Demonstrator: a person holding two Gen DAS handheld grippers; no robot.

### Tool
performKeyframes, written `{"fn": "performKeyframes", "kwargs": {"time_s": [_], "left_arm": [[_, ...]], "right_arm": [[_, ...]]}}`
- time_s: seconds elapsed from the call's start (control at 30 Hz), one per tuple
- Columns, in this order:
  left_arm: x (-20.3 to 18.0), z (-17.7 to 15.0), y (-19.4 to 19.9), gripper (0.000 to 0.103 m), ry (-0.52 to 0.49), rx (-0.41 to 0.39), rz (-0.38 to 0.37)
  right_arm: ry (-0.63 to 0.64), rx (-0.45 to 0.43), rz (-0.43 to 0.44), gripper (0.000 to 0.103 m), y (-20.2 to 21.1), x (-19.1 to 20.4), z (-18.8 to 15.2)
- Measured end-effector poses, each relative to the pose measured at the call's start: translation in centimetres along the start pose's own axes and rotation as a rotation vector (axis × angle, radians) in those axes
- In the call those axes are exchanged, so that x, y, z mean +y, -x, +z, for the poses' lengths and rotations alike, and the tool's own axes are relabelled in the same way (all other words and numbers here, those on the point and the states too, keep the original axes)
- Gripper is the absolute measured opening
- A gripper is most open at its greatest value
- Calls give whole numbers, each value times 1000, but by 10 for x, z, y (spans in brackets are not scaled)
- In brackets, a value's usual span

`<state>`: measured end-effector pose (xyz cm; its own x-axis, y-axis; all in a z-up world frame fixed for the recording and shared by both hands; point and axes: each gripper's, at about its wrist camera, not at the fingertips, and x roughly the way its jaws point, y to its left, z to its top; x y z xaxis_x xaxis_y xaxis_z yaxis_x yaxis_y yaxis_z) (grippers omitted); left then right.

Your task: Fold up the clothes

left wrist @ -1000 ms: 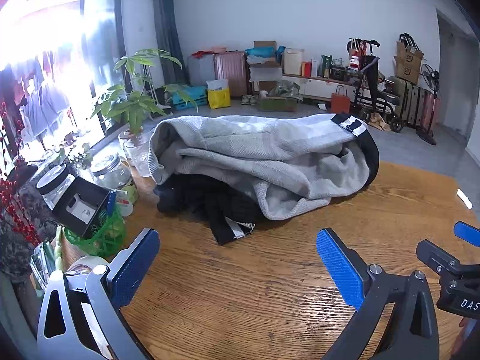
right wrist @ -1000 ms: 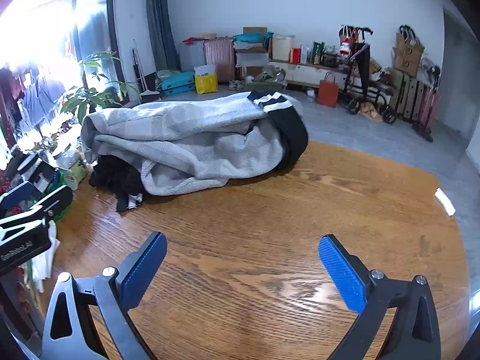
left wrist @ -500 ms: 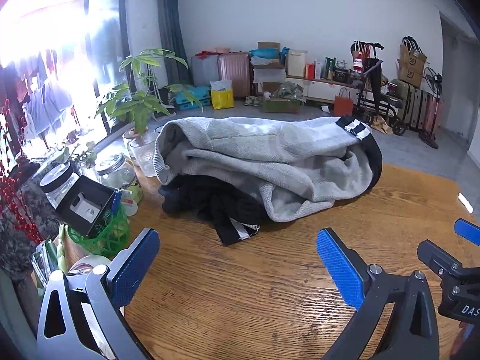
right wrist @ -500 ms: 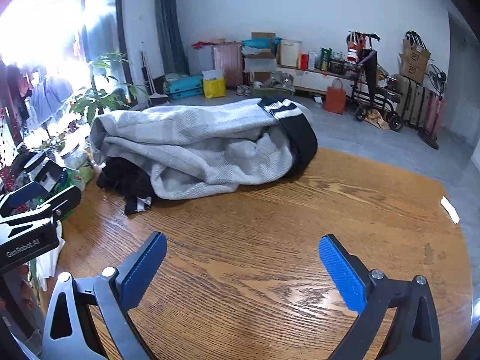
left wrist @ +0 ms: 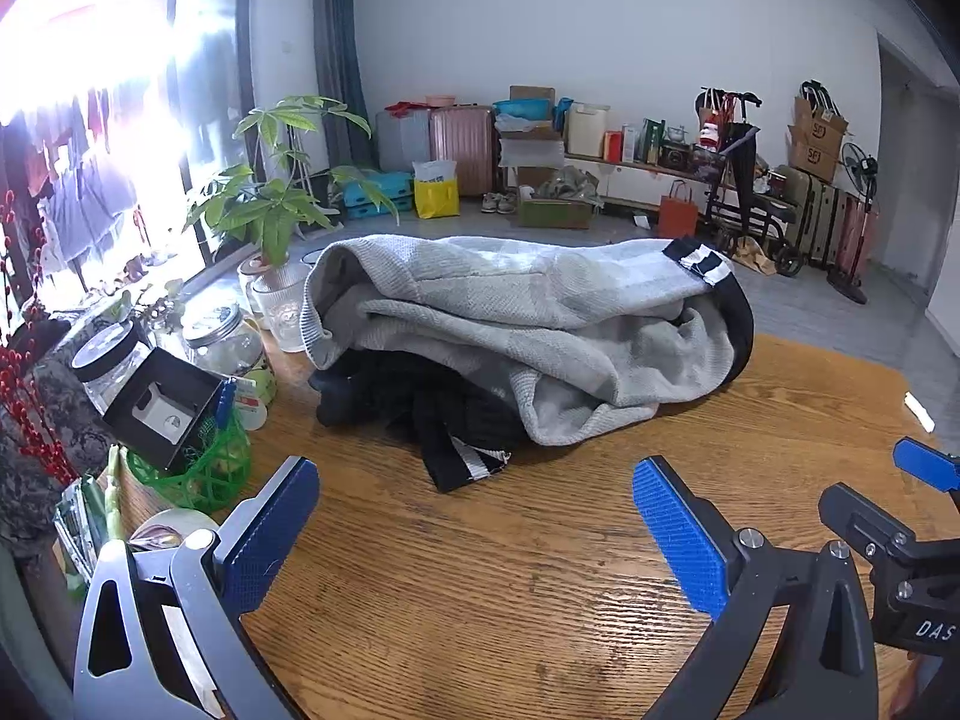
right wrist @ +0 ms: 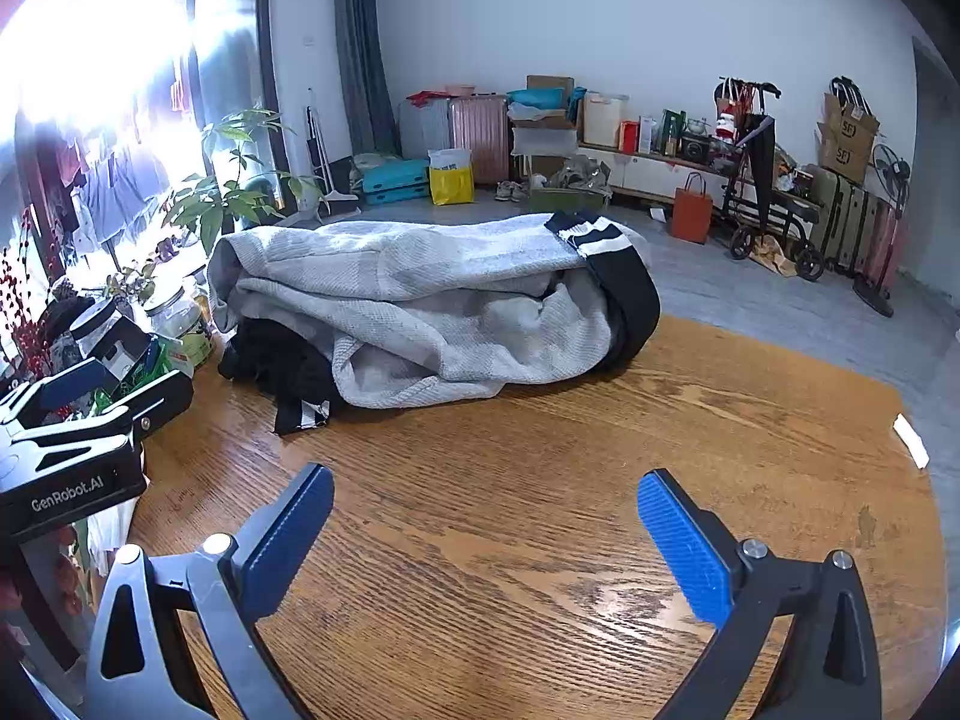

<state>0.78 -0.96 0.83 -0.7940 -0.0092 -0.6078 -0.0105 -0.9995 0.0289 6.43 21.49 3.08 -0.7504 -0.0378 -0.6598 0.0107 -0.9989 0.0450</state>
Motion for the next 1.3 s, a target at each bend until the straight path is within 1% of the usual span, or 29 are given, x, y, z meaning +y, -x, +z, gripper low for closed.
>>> {"fn": "performKeyframes", "kwargs": {"time_s": [0.37,0.83,1.0,1.2,1.3], "left_arm": [[4,2,6,103,13,-8,-11],[5,4,13,103,8,-17,-12],[7,8,12,103,18,-20,-10],[5,11,6,103,-3,-7,-2],[8,14,0,103,7,-1,-9]], "right_arm": [[-32,19,-1,103,-2,-3,-1],[-24,29,-6,103,1,0,-1],[-44,38,16,103,0,-3,-1],[-29,43,10,103,-3,-1,2],[-21,50,10,103,-10,0,6]]}}
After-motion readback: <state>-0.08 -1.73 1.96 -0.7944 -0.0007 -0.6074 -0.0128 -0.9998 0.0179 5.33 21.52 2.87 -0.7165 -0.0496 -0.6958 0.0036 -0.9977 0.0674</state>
